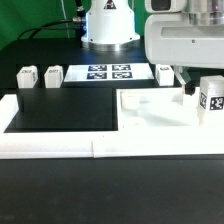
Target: Assemble square table
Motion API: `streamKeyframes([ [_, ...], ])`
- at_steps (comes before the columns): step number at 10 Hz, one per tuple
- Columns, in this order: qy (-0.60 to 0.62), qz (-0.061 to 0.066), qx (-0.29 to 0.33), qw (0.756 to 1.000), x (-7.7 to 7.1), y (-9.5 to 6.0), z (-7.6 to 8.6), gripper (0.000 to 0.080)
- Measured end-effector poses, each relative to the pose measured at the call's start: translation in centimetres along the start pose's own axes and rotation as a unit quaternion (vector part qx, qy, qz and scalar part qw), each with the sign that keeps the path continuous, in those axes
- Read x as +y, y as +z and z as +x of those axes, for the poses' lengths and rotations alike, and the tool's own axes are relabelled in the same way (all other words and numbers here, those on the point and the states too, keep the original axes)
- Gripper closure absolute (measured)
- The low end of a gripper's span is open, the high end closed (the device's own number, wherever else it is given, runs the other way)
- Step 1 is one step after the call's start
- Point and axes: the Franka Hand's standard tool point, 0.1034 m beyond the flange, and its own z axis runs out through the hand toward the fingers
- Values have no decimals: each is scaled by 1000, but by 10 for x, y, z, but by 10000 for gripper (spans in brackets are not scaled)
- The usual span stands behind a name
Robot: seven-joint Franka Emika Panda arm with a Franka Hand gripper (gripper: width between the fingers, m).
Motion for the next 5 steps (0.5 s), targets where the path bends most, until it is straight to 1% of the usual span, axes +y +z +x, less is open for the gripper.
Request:
streamKeyframes([
  [1, -74, -1, 3, 997, -2, -1, 1, 150],
  [2, -144, -1, 2, 990, -2, 0, 0, 150],
  [3, -169, -1, 5, 986, -1, 1, 1, 150],
  [4, -168, 0, 5, 986, -1, 1, 1, 150],
  [5, -159, -1, 5, 987, -1, 1, 1, 265],
])
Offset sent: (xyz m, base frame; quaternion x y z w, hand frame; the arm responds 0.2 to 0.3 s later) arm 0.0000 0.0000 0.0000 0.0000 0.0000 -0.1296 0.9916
